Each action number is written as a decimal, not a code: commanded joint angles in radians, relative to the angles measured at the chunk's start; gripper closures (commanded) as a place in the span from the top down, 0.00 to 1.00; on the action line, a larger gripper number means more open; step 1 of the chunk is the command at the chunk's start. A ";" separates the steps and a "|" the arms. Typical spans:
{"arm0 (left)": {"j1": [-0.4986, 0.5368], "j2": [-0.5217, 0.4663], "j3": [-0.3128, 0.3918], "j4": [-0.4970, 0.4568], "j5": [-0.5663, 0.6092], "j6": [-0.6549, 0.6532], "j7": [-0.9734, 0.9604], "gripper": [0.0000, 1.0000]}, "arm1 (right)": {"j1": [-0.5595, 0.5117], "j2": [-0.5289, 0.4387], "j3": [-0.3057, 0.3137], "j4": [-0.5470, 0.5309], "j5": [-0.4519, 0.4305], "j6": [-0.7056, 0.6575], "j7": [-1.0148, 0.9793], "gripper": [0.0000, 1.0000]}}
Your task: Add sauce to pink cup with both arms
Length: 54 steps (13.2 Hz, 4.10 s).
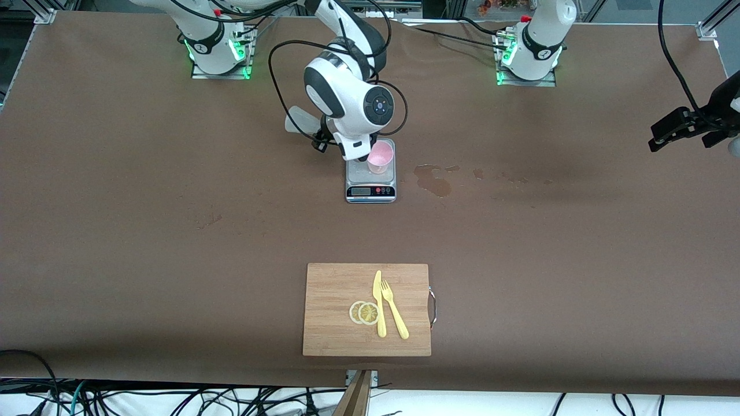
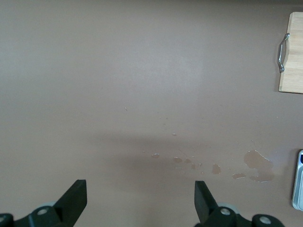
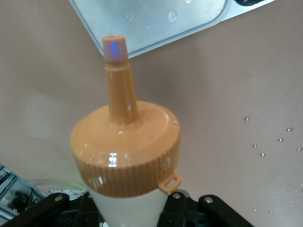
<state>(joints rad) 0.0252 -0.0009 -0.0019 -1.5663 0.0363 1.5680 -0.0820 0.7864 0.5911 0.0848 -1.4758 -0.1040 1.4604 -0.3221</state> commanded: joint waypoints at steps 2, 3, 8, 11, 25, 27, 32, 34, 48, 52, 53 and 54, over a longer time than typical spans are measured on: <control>0.005 0.007 0.000 0.026 0.005 -0.020 0.021 1.00 | 0.019 0.084 0.000 0.155 -0.020 -0.114 0.024 0.00; 0.005 0.007 0.002 0.026 0.004 -0.020 0.022 1.00 | 0.020 0.096 0.000 0.167 -0.020 -0.118 0.023 0.00; 0.005 0.007 0.002 0.026 0.005 -0.020 0.024 1.00 | 0.039 0.203 -0.008 0.327 -0.022 -0.187 0.024 0.00; 0.005 0.007 0.002 0.025 0.005 -0.020 0.024 1.00 | 0.054 0.213 -0.008 0.328 -0.045 -0.215 0.023 0.00; 0.007 0.007 0.002 0.025 0.004 -0.020 0.018 1.00 | 0.077 0.239 -0.008 0.376 -0.056 -0.272 0.021 0.00; 0.007 0.007 0.003 0.026 0.004 -0.020 0.016 1.00 | 0.083 0.245 -0.008 0.377 -0.056 -0.273 0.021 0.00; 0.007 0.007 0.003 0.025 0.004 -0.020 0.014 1.00 | 0.091 0.248 -0.008 0.376 -0.059 -0.292 0.021 0.00; 0.007 0.007 0.003 0.026 0.004 -0.020 0.014 1.00 | 0.093 0.251 -0.008 0.376 -0.059 -0.301 0.020 0.00; 0.005 0.005 0.002 0.025 0.005 -0.025 0.013 1.00 | -0.169 -0.064 -0.019 0.260 0.085 -0.215 -0.188 0.00; 0.005 0.007 0.002 0.025 0.004 -0.031 0.013 1.00 | -0.427 -0.212 -0.020 0.181 0.210 -0.151 -0.440 0.00; 0.007 0.005 0.002 0.025 0.004 -0.031 0.014 1.00 | -0.491 -0.238 -0.020 0.161 0.246 -0.134 -0.510 0.00; 0.005 0.007 0.003 0.025 0.004 -0.031 0.013 1.00 | -0.556 -0.258 -0.022 0.134 0.289 -0.109 -0.581 0.00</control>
<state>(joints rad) 0.0267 -0.0009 0.0023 -1.5657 0.0363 1.5589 -0.0819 0.3322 0.4064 0.0480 -1.2439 0.1116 1.2989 -0.7945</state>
